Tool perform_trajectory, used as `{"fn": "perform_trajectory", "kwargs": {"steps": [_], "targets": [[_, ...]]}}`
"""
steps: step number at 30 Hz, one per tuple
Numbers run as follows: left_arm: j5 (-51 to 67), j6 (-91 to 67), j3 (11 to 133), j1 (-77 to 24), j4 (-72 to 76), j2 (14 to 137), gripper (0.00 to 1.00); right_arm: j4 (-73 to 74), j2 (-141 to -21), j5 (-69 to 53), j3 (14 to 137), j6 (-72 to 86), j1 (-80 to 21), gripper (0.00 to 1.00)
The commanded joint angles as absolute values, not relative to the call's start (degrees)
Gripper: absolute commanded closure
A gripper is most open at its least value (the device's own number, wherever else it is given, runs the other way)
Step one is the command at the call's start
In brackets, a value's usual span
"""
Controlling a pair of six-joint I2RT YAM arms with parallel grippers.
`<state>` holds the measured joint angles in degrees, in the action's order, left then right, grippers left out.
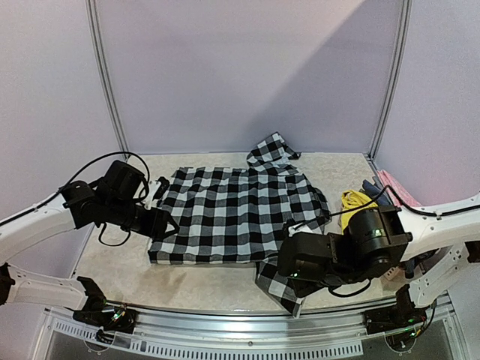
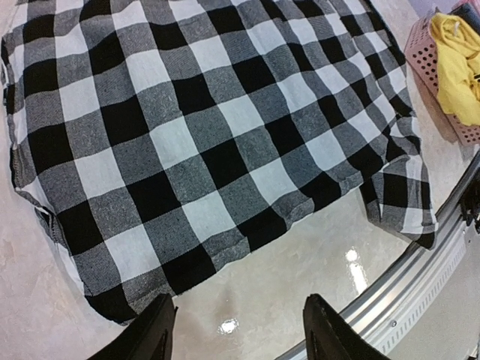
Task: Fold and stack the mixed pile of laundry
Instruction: Adjust the flattened shirt at the center of the board.
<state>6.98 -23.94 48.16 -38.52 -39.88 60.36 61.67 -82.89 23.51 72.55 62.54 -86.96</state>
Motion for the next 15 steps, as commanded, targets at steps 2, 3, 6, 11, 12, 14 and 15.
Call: {"fn": "perform_trajectory", "kwargs": {"steps": [2,3,6,11,12,14,15], "targets": [[7.27,-22.07,48.92,-39.55,-40.94,62.53,0.4,52.89,-83.7,11.26,59.91,69.21,-86.22,0.54],[7.39,-22.06,48.76,-39.62,-41.08,62.59,0.4,50.15,-83.68,9.78,57.88,70.72,-86.22,0.49],[7.46,-22.15,48.09,-39.64,-40.88,61.9,0.4,44.43,-84.54,7.0,54.84,72.55,-86.21,0.38],[7.93,-21.85,47.63,-39.73,-41.01,61.69,0.4,39.1,-87.79,5.45,53.27,74.02,-86.22,0.32],[7.93,-21.81,47.71,-39.73,-41.18,61.7,0.4,37.44,-88.33,5.15,52.81,74.42,-86.17,0.31],[8.11,-21.64,47.81,-39.73,-41.37,61.5,0.4,35.5,-90.21,4.68,51.82,75.68,-86.17,0.32],[8.09,-21.62,47.86,-39.73,-41.51,61.26,0.4,35.32,-90.91,4.76,51.63,76.23,-86.15,0.32]]}}
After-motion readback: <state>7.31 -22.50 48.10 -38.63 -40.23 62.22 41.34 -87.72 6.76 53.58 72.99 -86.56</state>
